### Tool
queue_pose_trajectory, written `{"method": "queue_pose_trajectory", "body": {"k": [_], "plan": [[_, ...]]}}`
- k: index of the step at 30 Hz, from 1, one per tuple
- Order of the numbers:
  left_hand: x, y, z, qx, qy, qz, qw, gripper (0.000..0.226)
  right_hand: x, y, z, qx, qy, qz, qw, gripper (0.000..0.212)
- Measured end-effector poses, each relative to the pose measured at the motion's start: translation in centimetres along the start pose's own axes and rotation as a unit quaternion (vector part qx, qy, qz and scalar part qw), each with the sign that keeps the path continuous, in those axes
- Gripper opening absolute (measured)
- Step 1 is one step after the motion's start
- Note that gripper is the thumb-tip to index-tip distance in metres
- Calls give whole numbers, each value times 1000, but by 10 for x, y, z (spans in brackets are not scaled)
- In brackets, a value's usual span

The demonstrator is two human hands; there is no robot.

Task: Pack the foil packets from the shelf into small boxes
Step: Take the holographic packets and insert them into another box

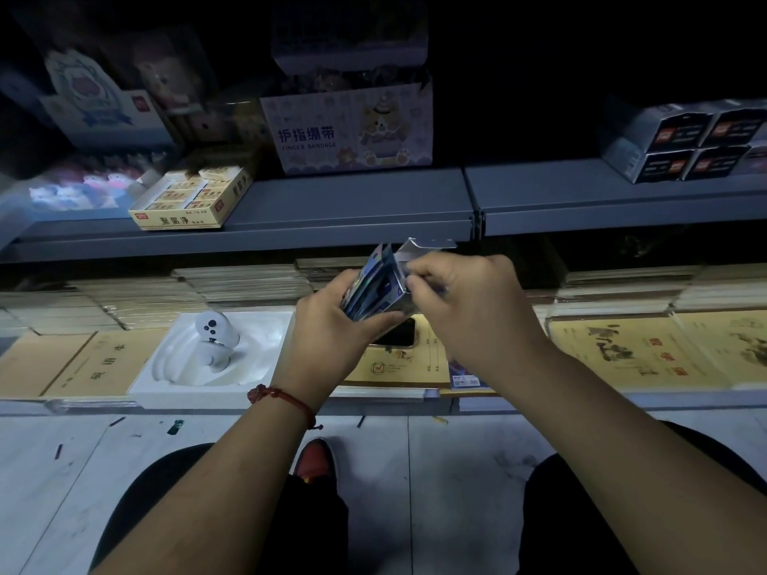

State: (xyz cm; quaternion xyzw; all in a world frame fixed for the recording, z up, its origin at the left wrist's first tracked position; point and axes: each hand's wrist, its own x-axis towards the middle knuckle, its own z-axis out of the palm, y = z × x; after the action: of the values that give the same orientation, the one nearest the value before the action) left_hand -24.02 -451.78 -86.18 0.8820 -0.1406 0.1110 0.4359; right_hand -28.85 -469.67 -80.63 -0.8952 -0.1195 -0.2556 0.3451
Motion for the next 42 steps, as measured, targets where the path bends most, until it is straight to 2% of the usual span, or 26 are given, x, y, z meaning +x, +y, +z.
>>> {"method": "queue_pose_trajectory", "body": {"k": [4,9,13,17,21,25,34,39,42], "plan": [[0,1,1,4,-11,-9,1000,41,-1,-1,1,-3,-68,50,996,24],[-1,1,3,0,-23,-4,1000,44,-1,3,4,55,-63,121,989,25],[-1,6,2,-17,-16,0,1000,42,-1,3,1,11,-19,68,997,22],[-1,8,4,-33,-25,4,999,35,1,5,-1,-35,-29,63,997,20],[-1,6,3,-24,-33,8,999,36,2,3,-5,28,-91,123,988,23],[-1,6,2,-44,-49,-2,998,27,5,4,-7,60,-160,165,971,24],[-5,17,0,-50,-53,7,997,33,7,5,-7,72,-231,185,952,24],[-6,21,-1,-47,-48,37,997,36,4,5,-4,94,-246,191,946,21],[-5,21,-1,-51,-53,16,997,33,0,4,-6,109,-206,177,956,22]]}}
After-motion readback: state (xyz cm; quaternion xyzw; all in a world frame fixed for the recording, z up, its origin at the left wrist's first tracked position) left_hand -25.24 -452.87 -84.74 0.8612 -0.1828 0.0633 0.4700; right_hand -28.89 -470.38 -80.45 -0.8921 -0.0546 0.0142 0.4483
